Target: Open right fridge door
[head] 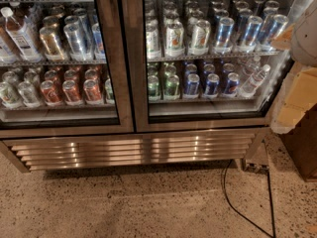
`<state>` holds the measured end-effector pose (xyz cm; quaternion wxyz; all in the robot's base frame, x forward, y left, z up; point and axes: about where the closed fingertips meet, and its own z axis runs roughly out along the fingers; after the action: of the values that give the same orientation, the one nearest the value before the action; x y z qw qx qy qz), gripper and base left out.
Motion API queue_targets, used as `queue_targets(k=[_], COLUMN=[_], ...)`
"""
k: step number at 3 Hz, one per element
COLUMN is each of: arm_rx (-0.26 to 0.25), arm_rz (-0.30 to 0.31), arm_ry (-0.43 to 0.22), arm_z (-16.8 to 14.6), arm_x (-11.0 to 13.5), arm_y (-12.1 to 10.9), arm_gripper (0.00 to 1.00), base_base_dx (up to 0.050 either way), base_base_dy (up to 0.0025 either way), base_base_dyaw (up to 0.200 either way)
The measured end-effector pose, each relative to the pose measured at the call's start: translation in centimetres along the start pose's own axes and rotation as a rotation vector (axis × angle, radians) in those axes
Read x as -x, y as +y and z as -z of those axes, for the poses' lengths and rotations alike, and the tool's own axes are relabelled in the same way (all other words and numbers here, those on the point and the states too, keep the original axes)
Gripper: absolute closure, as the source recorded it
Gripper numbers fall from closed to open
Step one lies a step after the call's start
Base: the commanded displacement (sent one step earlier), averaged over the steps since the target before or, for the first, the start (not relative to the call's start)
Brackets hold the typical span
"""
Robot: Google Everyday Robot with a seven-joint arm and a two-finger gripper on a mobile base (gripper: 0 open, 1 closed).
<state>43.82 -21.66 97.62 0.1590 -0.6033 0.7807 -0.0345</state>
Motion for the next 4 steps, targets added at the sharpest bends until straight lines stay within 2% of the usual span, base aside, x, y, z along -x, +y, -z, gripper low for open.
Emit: queue_targets(k=[3,4], arm_rx=[0.0,0.0], arm_rz=[0.0,0.0], arm_ry=[0.0,0.0], arm_z=[0.0,-0.01], arm_x=[0.0,0.01], arm_y=[0.0,0.0], arm_gripper=[0.0,0.0], base_base_dx=[0.05,0.0], base_base_dy=[0.0,0.0], base_base_dyaw=[0.0,0.0])
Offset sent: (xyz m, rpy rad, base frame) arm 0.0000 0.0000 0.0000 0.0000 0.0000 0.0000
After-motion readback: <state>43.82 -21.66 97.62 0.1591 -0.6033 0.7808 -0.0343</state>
